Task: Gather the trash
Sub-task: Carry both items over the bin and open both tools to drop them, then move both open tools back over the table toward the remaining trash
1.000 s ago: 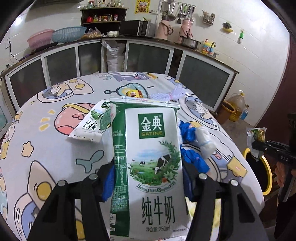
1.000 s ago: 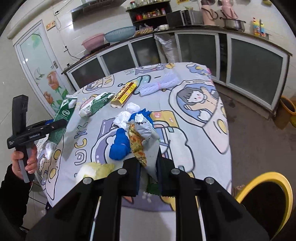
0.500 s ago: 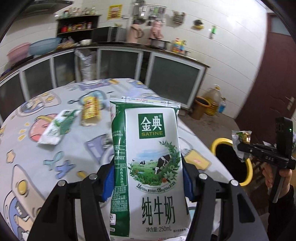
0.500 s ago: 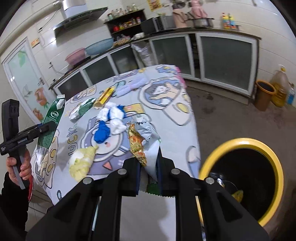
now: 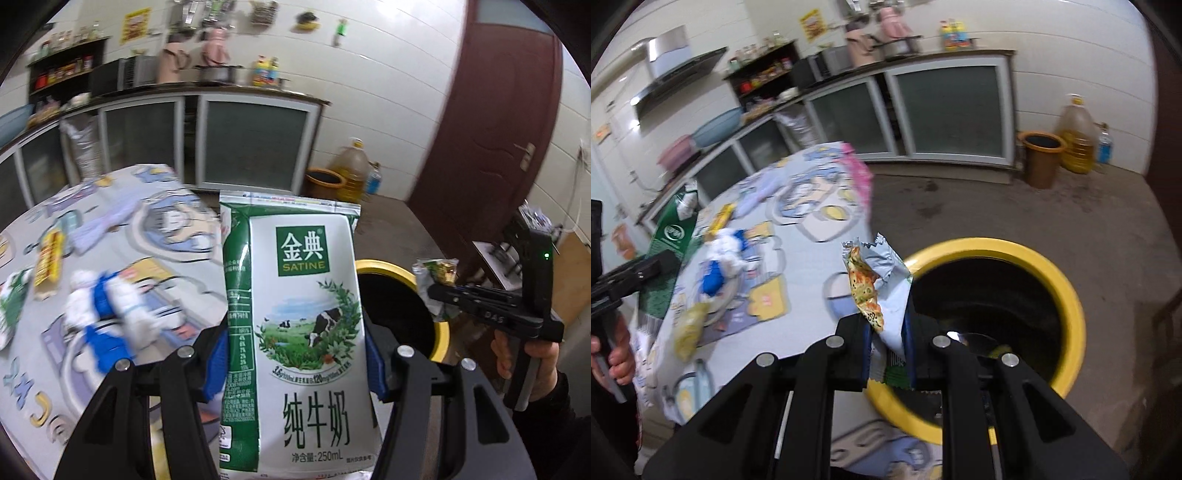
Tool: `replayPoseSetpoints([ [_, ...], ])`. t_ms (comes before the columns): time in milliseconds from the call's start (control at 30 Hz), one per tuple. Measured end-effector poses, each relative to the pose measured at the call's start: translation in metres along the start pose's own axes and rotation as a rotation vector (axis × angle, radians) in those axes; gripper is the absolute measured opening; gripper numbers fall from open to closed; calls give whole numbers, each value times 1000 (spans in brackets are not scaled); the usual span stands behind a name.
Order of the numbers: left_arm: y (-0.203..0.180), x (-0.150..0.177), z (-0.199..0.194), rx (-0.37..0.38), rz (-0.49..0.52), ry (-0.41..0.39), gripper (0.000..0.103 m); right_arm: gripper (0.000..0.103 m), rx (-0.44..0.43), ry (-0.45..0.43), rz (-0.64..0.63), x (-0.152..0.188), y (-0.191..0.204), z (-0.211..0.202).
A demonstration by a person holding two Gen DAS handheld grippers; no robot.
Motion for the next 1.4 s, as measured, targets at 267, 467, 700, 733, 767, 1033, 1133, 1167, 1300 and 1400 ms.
replayPoseSetpoints([
  [267, -48, -15, 73, 101, 46, 60, 56, 15, 70, 32, 72, 14, -41, 13],
  [467, -77, -17, 123, 139, 81, 114, 56, 15, 106, 79, 117, 24, -66, 30],
  [700, -90, -23, 161, 171, 68, 154, 57, 16, 147, 123, 165, 34, -88, 44],
  [733, -91, -23, 165, 167, 65, 157, 57, 17, 154, 124, 167, 34, -89, 45],
  [767, -91, -23, 167, 162, 65, 157, 57, 23, 169, 126, 172, 34, -91, 46],
  [1033, -85, -18, 173, 125, 13, 144, 95, 60, 219, 115, 246, 36, -113, 37],
  [1133, -77, -15, 159, 127, -11, 113, 95, 60, 213, 108, 248, 40, -113, 30],
  [1167, -73, -15, 152, 123, -14, 101, 95, 60, 209, 105, 248, 41, -112, 28],
  [1300, -55, -13, 119, 95, -15, 48, 95, 60, 208, 92, 233, 44, -100, 22],
  [1400, -37, -12, 89, 71, -20, 4, 95, 60, 189, 76, 212, 42, -85, 20],
])
Point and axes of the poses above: each gripper's, at about its wrist camera, not at the fingertips, and z roughly the way its jaws point, y to its left, x to its underside, the point moved 1 cm from there along z, roughly the way its jaws point, and after that the axes turned 6 degrees about x, right-handed, at the moved point
